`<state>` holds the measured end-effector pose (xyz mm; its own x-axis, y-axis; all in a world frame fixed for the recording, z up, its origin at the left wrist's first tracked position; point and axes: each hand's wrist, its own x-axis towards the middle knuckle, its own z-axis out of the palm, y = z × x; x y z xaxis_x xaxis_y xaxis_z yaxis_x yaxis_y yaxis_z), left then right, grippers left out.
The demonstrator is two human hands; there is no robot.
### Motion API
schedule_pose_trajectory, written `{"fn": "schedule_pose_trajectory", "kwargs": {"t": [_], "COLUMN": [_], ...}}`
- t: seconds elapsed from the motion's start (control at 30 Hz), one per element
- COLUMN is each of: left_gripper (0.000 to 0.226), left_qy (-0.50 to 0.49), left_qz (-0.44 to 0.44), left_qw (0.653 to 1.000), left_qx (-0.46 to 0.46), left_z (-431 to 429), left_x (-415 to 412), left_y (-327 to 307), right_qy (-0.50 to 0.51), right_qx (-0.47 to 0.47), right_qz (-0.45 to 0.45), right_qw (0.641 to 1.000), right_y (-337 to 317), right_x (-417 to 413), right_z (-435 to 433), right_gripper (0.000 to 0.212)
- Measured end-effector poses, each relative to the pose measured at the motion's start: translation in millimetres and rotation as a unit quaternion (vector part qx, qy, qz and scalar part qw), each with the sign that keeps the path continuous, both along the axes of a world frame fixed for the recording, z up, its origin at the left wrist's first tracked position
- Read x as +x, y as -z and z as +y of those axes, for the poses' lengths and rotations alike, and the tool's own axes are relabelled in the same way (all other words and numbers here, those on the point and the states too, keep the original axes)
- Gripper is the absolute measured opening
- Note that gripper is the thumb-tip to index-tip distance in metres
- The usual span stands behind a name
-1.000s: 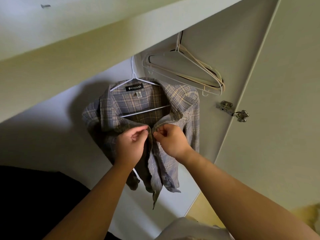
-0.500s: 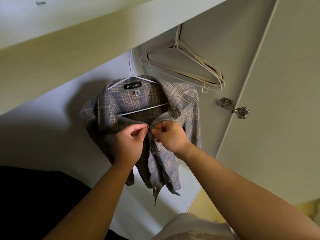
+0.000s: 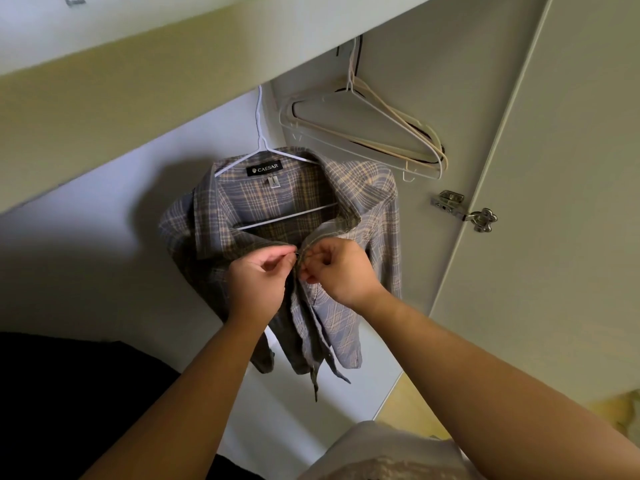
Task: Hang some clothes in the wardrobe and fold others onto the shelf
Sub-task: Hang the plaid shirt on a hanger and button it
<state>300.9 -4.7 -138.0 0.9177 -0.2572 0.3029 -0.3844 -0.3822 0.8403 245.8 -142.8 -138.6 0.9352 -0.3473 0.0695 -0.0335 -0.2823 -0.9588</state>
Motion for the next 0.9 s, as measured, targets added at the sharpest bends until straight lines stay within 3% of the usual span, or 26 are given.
{"fn": "schedule_pose_trajectory", "kwargs": {"t": [0.17, 0.3, 0.47, 0.63, 0.9], "left_gripper": [0.018, 0.019, 0.014, 0.014, 0.016], "left_qy": [-0.003, 0.003, 0.012, -0.014, -0.049], "left_qz": [0.032, 0.071, 0.067, 0.048, 0.153], "left_qw": [0.999, 0.997, 0.998, 0.998, 0.985], "left_qx": [-0.010, -0.021, -0.015, 0.024, -0.066], "left_z": [-2, -3, -7, -10, -16], "left_x": [1, 2, -3, 5, 11], "left_y": [1, 1, -6, -2, 4], "right_qy": [0.034, 0.064, 0.077, 0.084, 0.079], "right_qx": [-0.062, -0.107, -0.171, -0.147, -0.079], "right_qz": [-0.013, -0.034, -0.024, -0.035, -0.023], "right_qw": [0.997, 0.992, 0.982, 0.985, 0.993], "right_y": [1, 2, 7, 10, 14], "right_x": [1, 1, 4, 6, 6], "right_z": [1, 3, 6, 10, 13], "right_gripper": [0.018, 0.006, 0.017, 0.017, 0.012]}}
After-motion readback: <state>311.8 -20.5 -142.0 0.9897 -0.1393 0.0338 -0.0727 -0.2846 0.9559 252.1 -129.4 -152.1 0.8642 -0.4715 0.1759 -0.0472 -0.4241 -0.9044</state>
